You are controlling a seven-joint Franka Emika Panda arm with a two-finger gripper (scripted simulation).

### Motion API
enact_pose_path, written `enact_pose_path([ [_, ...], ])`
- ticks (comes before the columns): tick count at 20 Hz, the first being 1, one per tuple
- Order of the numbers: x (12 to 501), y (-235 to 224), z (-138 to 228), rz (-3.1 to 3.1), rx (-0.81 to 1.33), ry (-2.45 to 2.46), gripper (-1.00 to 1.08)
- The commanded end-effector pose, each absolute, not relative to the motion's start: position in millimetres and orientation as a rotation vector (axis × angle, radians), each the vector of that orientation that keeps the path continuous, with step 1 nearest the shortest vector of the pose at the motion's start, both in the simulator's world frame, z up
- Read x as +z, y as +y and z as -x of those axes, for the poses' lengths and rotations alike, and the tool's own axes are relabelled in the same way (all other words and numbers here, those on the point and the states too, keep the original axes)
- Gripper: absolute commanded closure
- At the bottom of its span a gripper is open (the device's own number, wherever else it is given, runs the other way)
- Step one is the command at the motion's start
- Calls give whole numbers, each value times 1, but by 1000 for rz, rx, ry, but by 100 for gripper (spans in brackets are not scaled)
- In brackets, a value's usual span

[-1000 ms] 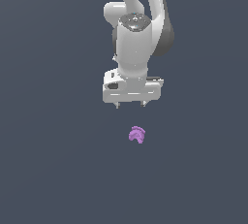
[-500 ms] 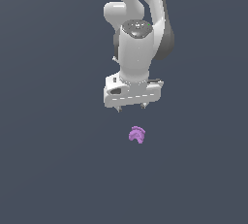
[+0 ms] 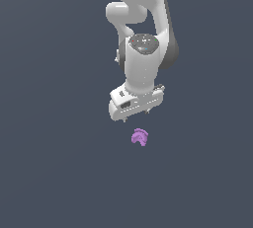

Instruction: Pick up the object and move it to a goal position.

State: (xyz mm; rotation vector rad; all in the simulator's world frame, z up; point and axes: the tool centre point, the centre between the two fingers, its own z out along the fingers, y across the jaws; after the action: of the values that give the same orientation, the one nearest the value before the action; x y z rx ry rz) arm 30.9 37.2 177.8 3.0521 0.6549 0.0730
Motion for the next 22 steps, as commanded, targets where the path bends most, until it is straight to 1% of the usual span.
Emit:
enact_pose_path([
  [1,170,40,-34,-3023,63,770,-92],
  [22,108,60,-52,-2681,5,1623,-92],
])
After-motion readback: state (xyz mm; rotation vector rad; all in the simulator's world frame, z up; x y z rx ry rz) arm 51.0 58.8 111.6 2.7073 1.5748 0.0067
